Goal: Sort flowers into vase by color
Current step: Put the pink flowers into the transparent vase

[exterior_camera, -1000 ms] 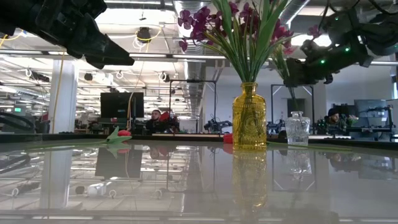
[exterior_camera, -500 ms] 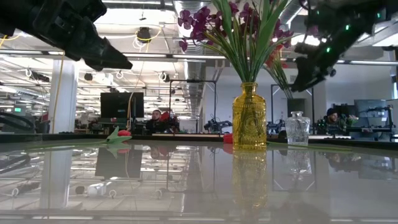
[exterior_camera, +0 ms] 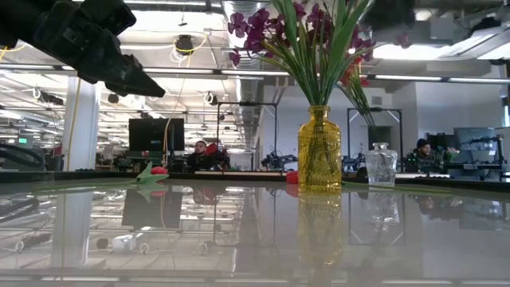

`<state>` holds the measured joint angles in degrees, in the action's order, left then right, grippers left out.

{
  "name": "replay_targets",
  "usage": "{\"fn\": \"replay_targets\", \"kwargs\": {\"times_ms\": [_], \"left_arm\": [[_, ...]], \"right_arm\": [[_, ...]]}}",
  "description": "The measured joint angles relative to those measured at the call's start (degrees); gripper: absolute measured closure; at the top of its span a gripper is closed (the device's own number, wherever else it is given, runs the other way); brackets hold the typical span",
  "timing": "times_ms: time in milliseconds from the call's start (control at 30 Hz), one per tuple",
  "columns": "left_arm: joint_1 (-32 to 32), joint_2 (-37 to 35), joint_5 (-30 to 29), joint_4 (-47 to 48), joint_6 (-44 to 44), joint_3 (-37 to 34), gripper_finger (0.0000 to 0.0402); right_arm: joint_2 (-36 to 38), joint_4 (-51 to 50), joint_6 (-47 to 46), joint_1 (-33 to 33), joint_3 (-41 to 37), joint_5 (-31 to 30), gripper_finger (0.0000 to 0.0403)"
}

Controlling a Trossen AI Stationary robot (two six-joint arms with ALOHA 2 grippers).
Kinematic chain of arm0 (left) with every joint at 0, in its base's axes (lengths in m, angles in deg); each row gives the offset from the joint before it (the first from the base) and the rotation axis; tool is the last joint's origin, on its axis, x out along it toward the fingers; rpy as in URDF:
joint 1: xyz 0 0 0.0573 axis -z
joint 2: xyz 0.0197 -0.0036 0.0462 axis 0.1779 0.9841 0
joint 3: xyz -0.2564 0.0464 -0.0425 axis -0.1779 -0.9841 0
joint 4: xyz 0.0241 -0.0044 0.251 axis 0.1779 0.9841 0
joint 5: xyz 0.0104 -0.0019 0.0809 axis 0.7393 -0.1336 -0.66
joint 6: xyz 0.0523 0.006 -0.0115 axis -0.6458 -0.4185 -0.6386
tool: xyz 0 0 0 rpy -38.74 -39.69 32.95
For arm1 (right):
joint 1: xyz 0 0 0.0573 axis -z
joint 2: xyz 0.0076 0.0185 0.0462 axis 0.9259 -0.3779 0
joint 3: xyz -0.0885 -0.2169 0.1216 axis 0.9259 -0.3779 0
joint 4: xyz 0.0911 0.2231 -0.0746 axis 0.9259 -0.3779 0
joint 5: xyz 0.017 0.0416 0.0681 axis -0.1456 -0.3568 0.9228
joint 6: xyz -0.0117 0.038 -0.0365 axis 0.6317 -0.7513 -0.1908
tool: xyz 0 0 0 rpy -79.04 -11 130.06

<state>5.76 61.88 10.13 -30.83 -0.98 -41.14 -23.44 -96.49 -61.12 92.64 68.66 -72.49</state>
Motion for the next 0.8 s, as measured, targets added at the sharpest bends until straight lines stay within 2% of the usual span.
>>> {"fn": "replay_targets", "kwargs": {"times_ms": [233, 400, 567, 800], "left_arm": [[0.0, 0.0, 1.4, 1.1, 0.0, 0.0, 0.0239], [0.0, 0.0, 5.1, 4.6, 0.7, 0.0, 0.0239], [0.0, 0.0, 6.4, 10.2, 3.5, 0.0, 0.0239], [0.0, 0.0, 7.5, 18.5, 7.4, 0.0, 0.0239]], "right_arm": [[-1.7, 24.6, 0.3, -20.9, 1.9, 0.1, 0.0165], [-9.7, 39.3, 3.9, -36.1, 2.0, -3.1, 0.0165], [-20.7, 46.2, 4.8, -46.3, 2.9, -7.9, 0.0165], [-38.7, 47.7, 2.0, -54.9, 13.9, -12.4, 0.0166]]}}
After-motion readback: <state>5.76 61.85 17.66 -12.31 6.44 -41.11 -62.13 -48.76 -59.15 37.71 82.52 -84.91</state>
